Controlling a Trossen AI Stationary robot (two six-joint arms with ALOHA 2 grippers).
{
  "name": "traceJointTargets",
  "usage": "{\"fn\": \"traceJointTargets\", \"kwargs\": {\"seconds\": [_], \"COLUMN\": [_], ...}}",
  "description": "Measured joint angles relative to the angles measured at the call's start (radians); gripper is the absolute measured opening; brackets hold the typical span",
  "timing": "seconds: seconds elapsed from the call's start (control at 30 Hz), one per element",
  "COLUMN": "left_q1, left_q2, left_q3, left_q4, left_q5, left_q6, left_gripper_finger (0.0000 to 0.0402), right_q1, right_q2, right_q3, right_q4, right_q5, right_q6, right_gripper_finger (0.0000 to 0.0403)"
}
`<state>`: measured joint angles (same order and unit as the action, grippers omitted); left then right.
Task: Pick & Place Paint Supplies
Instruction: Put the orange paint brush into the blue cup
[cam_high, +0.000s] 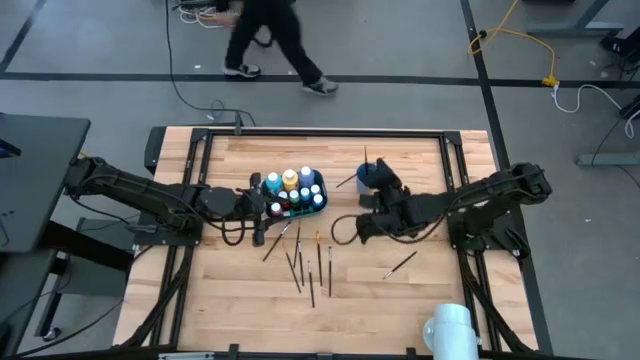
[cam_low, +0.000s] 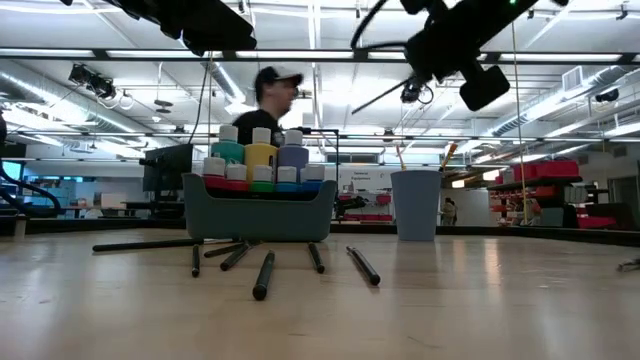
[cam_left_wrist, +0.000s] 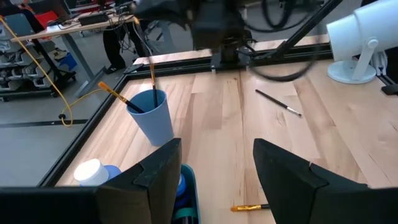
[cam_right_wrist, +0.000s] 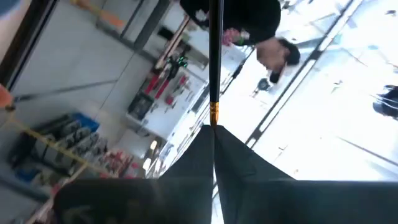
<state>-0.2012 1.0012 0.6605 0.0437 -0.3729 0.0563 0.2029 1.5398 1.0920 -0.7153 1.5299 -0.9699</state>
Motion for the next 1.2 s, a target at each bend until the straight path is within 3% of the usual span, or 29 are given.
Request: {"fn": "traceJointTargets", "kwargs": {"seconds": [0.2, 0.33, 0.53, 0.63, 0.73, 1.0, 1.2], "left_q1": [0.0, 0.0, 0.0, 0.0, 0.0, 0.0, 0.0], "left_q2": [0.0, 0.0, 0.0, 0.0, 0.0, 0.0, 0.0], "left_q3": [0.0, 0.0, 0.0, 0.0, 0.0, 0.0, 0.0], "left_q4": [0.0, -0.001, 0.0, 0.001, 0.01, 0.017, 0.016], "left_q5": [0.0, 0.0, 0.0, 0.0, 0.0, 0.0, 0.002], "left_q6": [0.0, 0.0, 0.01, 0.008, 0.005, 0.004, 0.004], "left_gripper_finger": [0.021, 0.021, 0.021, 0.021, 0.021, 0.021, 0.021], "right_q1": [-0.102, -0.135, -0.15, -0.159, -0.163, -0.167, -0.169], "right_q2": [0.0, -0.001, -0.011, -0.014, -0.011, 0.001, 0.002], "right_q3": [-0.032, -0.076, -0.088, -0.088, -0.088, -0.117, -0.123], "right_q4": [-0.067, -0.249, -0.454, -0.455, -0.433, -0.132, -0.081], "right_q5": [-0.018, -0.037, -0.014, -0.022, -0.071, -0.137, -0.28], "right_q6": [0.003, -0.024, 0.209, 0.209, 0.074, -0.187, -0.216], "right_gripper_finger": [0.0, 0.0, 0.0, 0.0, 0.0, 0.0, 0.0003]}}
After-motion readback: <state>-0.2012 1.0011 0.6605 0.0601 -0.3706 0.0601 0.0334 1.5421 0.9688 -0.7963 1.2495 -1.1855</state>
